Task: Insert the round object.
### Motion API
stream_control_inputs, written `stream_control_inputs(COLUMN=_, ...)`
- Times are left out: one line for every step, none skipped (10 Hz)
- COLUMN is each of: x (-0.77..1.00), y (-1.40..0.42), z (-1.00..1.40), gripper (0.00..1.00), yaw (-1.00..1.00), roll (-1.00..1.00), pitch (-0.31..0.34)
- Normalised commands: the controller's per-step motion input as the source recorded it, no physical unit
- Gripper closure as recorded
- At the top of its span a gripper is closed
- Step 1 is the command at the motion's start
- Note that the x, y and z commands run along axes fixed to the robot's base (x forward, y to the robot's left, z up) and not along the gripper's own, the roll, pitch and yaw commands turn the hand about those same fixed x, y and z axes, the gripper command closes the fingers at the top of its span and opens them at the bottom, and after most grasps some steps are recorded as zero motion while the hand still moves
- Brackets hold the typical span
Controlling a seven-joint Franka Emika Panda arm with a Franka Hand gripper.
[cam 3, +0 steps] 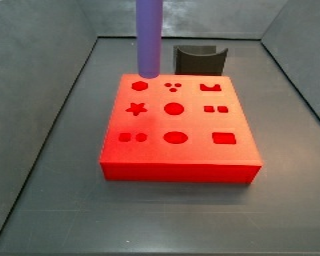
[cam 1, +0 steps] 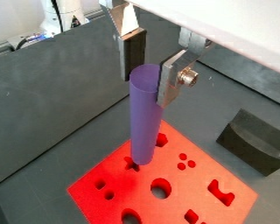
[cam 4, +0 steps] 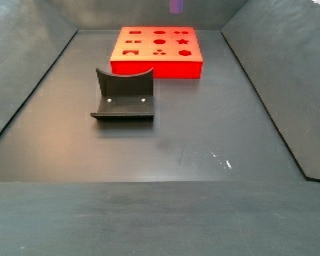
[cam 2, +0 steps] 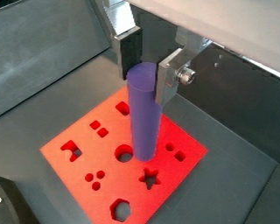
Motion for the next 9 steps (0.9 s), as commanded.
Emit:
stream_control_inputs(x=0.20, y=0.00, z=-0.35, gripper=1.00, yaw=-0.04, roll=0.00, pitch=-0.077)
stream_control_inputs(x=0.35, y=0.00, z=-0.67, gripper=1.00, yaw=-0.03, roll=0.00, pitch=-0.126)
stream_control_inputs(x=0.41, y=0.00, z=-0.66, gripper=1.00, yaw=0.00, roll=0.00, pitch=-0.139)
stream_control_inputs(x=0.42, y=0.00, z=-0.48, gripper=1.00, yaw=0.00, roll=0.00, pitch=-0.131)
stream_control_inputs(x=0.33, y=0.00, z=-0.47, gripper=1.00, yaw=0.00, roll=-0.02, pitch=-0.160)
stream_control_inputs(x=0.25, y=0.00, z=-0.49, gripper=1.00, yaw=0.00, roll=0.00, pitch=-0.171)
stream_control_inputs(x=0.03, y=0.01, z=-0.27, gripper=1.00, yaw=-0.02, roll=0.04, pitch=-0.067)
stream_control_inputs(x=0.00, y=0.08, z=-0.20, gripper=1.00, yaw=-0.04, roll=0.06, pitch=-0.034)
stream_control_inputs(x=0.00, y=0.09, z=-0.21, gripper=1.00, yaw=-0.04, roll=0.02, pitch=-0.051)
